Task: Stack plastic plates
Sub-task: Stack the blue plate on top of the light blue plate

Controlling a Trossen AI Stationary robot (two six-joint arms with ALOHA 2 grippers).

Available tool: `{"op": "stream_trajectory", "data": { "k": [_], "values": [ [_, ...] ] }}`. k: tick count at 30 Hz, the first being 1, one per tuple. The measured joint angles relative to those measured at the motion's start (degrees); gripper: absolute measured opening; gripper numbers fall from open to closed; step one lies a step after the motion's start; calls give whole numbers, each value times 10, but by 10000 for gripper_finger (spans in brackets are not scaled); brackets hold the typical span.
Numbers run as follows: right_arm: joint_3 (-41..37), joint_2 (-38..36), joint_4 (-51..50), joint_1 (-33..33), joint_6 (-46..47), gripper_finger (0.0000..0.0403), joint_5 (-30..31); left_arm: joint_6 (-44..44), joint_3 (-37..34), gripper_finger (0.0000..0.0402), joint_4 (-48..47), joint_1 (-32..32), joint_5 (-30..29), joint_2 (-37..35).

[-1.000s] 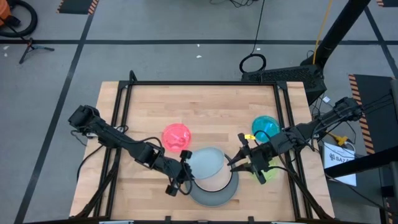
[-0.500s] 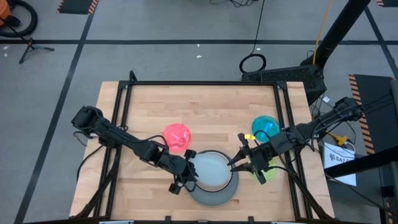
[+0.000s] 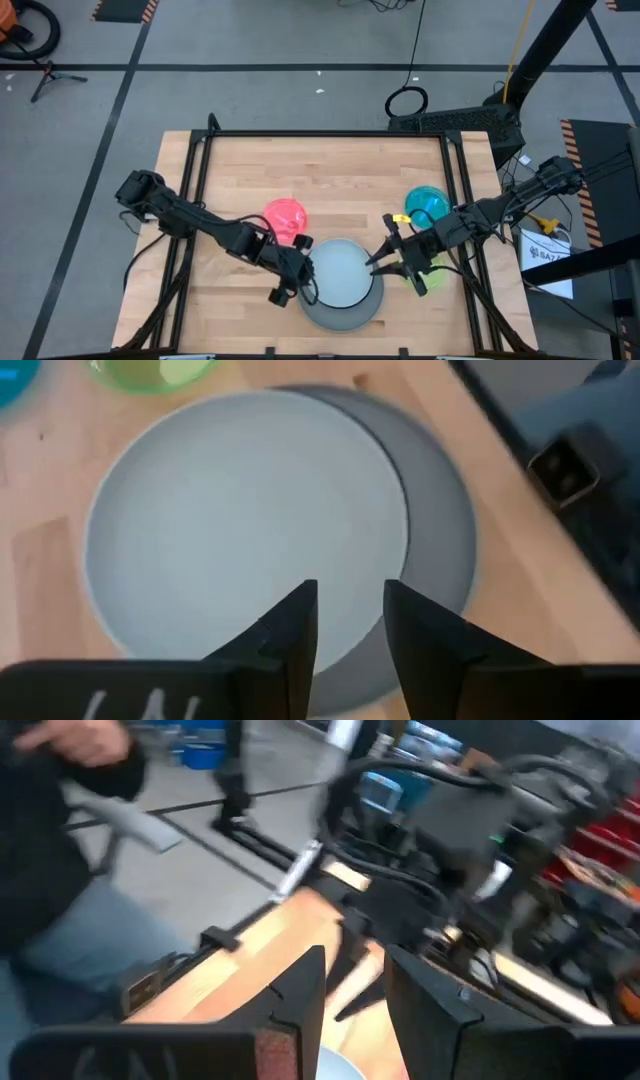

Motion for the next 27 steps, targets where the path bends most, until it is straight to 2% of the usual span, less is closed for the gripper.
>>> {"op": "stream_trajectory", "data": {
  "k": [4,10,13,20,27],
  "values": [
    [0,0,1,0,50,97,81,42,2,122,-33,1,-19,-8],
    [0,0,-17,-4,139,97,240,64,1,122,-111,3,-100,-42],
    [0,0,-42,-14,187,97,280,74,-6,122,-117,5,-105,-69],
    [0,12,-81,-54,300,97,295,79,-73,122,-89,12,-120,-163],
    [0,54,-110,-105,389,97,291,100,-161,122,-4,15,-144,-241]
  ]
}}
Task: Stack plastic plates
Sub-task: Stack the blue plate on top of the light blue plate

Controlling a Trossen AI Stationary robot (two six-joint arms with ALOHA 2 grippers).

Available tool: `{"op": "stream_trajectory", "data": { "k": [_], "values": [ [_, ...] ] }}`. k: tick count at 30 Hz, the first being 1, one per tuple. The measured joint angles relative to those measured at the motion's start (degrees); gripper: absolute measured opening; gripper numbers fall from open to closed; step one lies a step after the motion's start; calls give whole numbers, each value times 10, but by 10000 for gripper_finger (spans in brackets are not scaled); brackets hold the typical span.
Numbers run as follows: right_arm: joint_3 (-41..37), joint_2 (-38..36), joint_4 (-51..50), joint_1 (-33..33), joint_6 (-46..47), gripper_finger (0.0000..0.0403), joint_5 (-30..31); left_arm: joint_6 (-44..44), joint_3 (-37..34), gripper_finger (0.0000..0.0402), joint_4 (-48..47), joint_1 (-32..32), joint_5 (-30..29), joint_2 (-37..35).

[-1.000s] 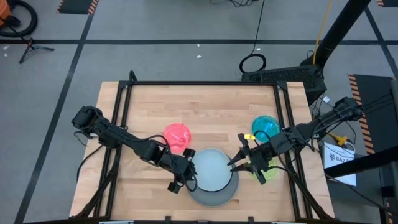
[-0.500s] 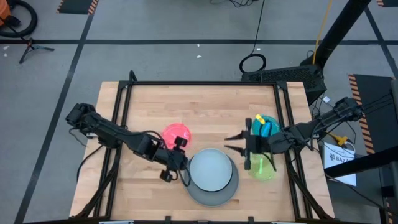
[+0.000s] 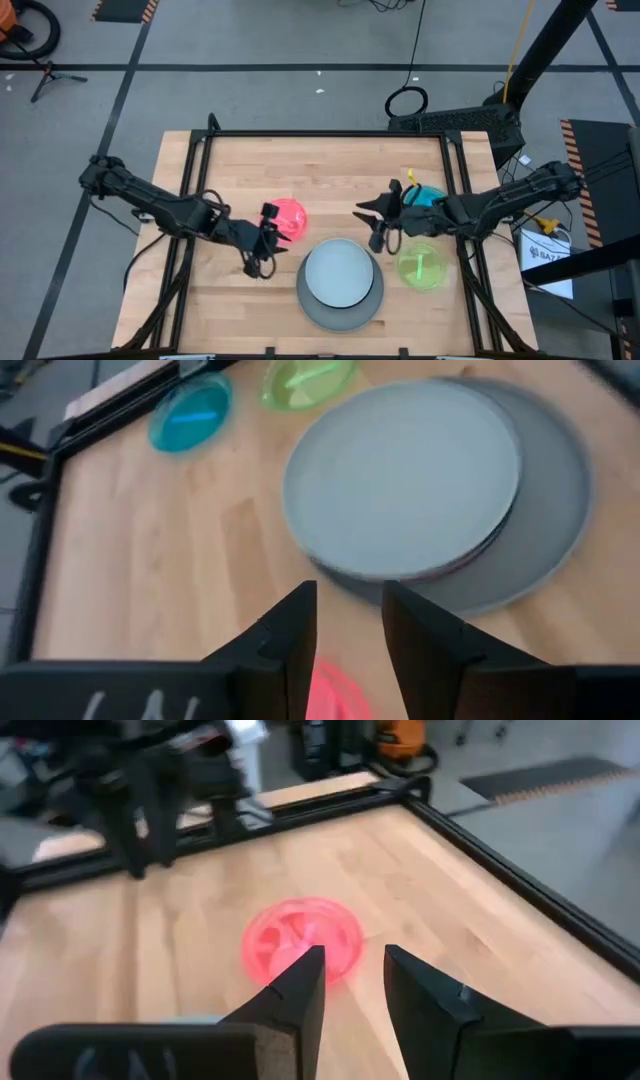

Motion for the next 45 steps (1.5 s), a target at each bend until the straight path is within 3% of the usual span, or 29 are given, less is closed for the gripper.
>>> {"op": "stream_trajectory", "data": {
  "k": [4,12,17,24,31,34,45],
  "values": [
    [1,26,-5,-30,38,97,-14,12,-31,122,16,7,-27,-40],
    [1,108,-19,-78,73,97,-156,42,-40,122,11,35,-42,-102],
    [1,162,-27,-78,73,98,-212,39,-40,122,2,58,-42,-113],
    [1,164,-137,-84,188,98,-211,26,-40,122,-35,83,-41,-113],
    [1,148,-422,-136,419,98,-211,9,-40,122,-47,105,-41,-112],
    [0,156,-522,-156,458,98,-209,9,-40,122,-47,113,-41,-112],
    [-45,173,-483,-188,443,98,-208,14,-40,122,-45,130,-40,-112]
  ]
}}
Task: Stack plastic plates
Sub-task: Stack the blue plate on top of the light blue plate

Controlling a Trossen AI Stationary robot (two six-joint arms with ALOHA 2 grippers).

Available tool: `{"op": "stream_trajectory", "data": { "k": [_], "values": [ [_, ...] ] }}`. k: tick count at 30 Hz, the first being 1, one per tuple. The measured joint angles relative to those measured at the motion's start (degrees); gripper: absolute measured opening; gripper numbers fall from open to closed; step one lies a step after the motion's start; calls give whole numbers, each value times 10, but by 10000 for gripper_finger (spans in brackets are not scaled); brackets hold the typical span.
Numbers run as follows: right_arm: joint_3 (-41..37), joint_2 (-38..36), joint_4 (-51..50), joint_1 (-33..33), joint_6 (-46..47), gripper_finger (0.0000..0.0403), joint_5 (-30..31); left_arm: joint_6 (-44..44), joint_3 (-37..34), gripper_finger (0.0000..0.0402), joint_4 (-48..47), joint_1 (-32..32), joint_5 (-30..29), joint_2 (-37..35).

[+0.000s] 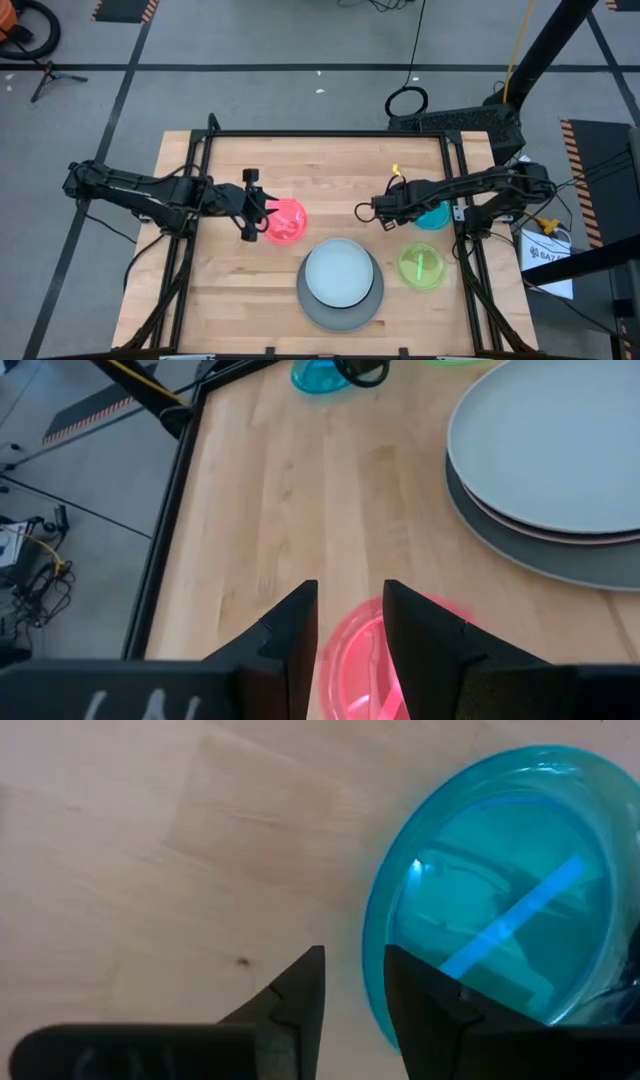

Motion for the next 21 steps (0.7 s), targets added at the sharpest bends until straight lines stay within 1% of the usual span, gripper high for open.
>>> {"op": "stream_trajectory", "data": {
  "k": [4,9,14,17,21],
  "values": [
    [-18,6,8,-4,-2,98,19,-1,0,122,0,0,0,0],
    [-43,7,50,-5,-16,98,42,-1,0,122,0,0,0,0],
    [-56,7,80,-5,-26,97,45,-1,0,122,1,0,0,0],
    [-58,7,81,-5,-27,85,46,-2,0,122,1,-1,0,0],
    [-58,13,85,-5,-27,50,47,-3,0,122,1,-1,0,0]
  ]
}}
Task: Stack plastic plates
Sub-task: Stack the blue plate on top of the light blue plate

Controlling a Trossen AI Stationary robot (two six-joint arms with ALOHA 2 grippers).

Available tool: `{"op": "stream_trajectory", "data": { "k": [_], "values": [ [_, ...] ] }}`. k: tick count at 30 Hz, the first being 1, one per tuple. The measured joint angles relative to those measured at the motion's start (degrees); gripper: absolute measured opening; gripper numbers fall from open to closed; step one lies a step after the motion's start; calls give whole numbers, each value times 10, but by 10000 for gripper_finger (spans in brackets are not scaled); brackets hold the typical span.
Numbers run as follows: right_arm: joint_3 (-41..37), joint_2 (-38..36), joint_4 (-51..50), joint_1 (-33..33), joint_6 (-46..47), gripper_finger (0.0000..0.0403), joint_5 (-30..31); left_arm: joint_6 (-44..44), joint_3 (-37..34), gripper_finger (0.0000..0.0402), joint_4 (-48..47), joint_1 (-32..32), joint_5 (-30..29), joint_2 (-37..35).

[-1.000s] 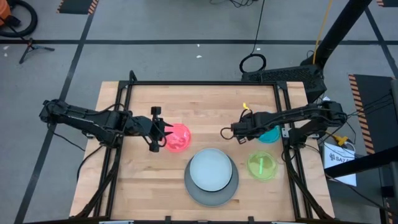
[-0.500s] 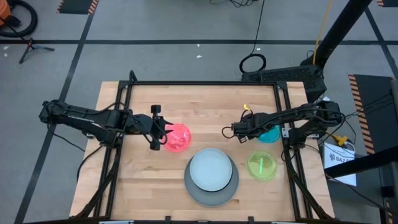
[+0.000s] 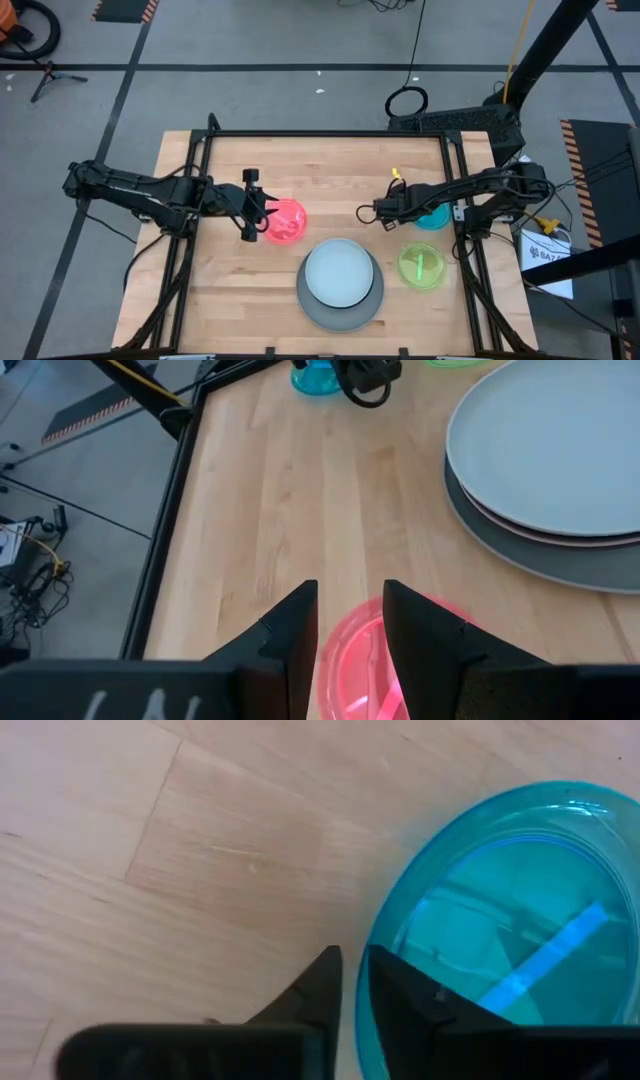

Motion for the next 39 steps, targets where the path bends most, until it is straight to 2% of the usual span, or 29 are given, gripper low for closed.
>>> {"op": "stream_trajectory", "data": {
  "k": [5,15,24,30,35,39],
  "values": [
    [0,11,12,0,-14,5,-1,-2,0,122,0,0,0,0],
    [24,5,14,9,-66,3,-3,-4,0,122,1,0,0,0],
    [139,5,-43,38,-140,1,72,-16,0,122,2,0,0,0],
    [229,5,-42,77,-204,1,102,-23,0,122,1,0,0,0],
    [288,5,-12,129,-261,0,99,-32,0,122,0,0,0,0],
    [314,5,54,176,-328,0,35,-36,0,122,0,0,0,0]
  ]
}}
